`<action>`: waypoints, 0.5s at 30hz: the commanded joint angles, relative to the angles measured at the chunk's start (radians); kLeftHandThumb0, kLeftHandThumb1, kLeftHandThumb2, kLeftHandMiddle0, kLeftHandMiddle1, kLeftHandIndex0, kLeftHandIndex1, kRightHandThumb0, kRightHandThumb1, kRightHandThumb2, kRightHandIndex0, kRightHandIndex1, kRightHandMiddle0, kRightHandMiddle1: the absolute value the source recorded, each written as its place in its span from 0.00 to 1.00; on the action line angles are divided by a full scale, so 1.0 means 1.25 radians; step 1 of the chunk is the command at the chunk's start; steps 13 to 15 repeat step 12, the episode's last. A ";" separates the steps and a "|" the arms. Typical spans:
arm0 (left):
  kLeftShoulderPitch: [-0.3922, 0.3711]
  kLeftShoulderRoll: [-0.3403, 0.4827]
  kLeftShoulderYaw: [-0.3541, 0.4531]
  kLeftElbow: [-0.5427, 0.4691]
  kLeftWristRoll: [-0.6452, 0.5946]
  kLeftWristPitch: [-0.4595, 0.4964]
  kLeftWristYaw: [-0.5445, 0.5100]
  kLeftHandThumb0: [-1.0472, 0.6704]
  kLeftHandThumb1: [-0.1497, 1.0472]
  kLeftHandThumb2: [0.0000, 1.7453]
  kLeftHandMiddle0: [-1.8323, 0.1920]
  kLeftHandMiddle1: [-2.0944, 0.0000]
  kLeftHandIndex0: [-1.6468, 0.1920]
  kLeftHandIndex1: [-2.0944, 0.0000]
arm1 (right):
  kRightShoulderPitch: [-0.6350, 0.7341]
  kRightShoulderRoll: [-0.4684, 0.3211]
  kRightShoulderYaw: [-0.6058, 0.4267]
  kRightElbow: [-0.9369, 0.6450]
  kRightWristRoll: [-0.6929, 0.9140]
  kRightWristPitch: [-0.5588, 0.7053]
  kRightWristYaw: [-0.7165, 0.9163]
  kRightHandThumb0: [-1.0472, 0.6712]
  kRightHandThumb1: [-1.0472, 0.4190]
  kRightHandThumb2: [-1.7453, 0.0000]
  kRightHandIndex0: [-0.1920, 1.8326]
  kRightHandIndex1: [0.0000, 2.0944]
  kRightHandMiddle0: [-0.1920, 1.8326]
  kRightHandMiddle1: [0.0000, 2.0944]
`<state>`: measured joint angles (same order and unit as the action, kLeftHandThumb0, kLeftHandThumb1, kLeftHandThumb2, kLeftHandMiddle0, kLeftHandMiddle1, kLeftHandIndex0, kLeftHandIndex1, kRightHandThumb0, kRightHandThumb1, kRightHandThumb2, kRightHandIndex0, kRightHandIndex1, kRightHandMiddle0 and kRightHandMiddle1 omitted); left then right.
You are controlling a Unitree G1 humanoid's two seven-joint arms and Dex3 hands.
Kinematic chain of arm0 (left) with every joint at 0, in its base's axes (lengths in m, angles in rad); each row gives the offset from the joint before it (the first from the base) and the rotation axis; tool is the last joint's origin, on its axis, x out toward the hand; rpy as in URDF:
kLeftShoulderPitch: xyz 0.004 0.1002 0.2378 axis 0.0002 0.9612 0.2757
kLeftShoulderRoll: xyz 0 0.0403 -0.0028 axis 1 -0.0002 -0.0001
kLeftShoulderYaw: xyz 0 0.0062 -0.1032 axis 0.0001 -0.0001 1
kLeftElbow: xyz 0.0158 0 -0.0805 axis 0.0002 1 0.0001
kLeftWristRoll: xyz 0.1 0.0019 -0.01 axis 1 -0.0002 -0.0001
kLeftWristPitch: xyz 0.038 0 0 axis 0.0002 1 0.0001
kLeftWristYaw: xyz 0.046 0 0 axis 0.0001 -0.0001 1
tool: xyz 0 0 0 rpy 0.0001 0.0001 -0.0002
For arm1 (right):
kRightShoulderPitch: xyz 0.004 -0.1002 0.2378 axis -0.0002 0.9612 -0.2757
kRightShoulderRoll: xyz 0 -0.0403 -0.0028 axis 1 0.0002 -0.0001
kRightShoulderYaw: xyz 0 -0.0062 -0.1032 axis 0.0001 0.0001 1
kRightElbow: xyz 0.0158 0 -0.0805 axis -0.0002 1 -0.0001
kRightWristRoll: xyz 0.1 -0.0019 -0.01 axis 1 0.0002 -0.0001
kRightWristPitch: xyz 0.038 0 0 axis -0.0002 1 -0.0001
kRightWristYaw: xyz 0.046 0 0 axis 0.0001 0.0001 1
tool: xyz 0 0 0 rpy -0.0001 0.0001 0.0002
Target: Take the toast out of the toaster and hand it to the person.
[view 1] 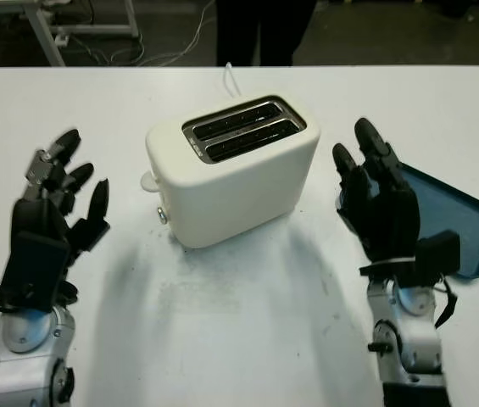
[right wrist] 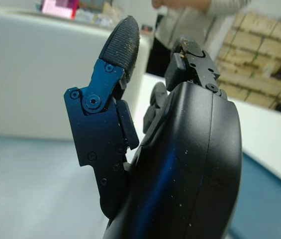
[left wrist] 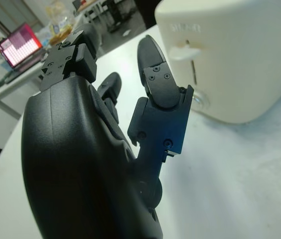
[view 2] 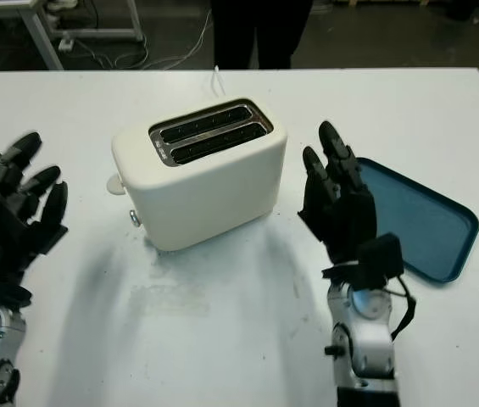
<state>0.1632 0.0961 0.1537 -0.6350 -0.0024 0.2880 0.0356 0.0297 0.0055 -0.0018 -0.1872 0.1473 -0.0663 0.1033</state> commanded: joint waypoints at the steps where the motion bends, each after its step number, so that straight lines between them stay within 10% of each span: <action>1: 0.011 -0.015 -0.007 0.015 0.013 -0.038 0.015 0.31 0.89 0.44 0.90 0.74 0.84 0.88 | 0.022 0.017 0.016 0.008 -0.017 -0.013 -0.015 0.24 0.09 0.51 0.16 0.00 0.16 0.00; 15: 0.016 -0.065 -0.031 0.102 0.025 -0.136 0.032 0.32 0.89 0.46 0.91 0.73 0.83 0.90 | 0.006 0.021 0.030 0.005 -0.027 0.025 -0.022 0.22 0.09 0.53 0.16 0.00 0.16 0.00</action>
